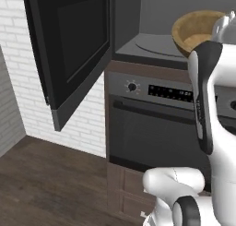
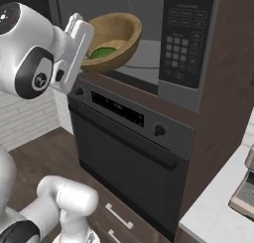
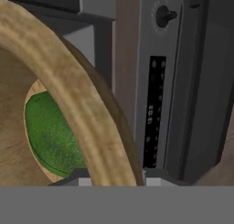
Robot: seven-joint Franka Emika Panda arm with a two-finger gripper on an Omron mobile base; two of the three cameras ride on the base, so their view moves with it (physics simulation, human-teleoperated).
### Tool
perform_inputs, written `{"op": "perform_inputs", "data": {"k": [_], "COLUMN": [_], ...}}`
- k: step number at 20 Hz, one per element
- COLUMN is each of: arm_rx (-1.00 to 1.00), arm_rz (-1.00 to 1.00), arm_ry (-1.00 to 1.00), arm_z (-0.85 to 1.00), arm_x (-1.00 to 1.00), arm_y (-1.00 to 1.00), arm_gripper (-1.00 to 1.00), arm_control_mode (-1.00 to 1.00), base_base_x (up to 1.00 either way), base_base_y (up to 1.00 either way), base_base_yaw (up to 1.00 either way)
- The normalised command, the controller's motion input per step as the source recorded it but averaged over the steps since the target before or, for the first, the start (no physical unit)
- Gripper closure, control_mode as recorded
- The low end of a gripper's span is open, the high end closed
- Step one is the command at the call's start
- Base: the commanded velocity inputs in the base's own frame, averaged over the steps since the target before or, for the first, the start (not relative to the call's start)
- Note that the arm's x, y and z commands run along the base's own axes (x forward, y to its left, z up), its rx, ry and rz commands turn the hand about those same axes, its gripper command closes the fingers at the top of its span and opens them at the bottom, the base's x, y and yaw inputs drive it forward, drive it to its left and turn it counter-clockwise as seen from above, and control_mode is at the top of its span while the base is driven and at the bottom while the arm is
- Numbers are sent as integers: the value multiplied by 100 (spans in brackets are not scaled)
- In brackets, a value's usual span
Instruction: Pick the avocado from the sink and place it in the bowl. Then pick the bowl and place it in the microwave. Then close the microwave door and press the start button.
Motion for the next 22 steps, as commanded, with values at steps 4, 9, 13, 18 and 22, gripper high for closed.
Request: {"op": "perform_inputs", "data": {"k": [4,9,13,18,22], "arm_rx": [0,0,0,0,0], "arm_rz": [0,-1,0,0,0], "arm_ry": [0,0,0,0,0], "arm_z": [0,0,-1,-3,-18], "arm_x": [72,67,61,47,40], "arm_y": [-14,-9,-15,-16,-6], "arm_gripper": [100,100,100,100,100], "arm_control_mode": [-100,-100,-100,-100,-100], "base_base_x": [0,0,0,0,0], "base_base_y": [0,0,0,0,0], "base_base_yaw": [0,0,0,0,0]}}
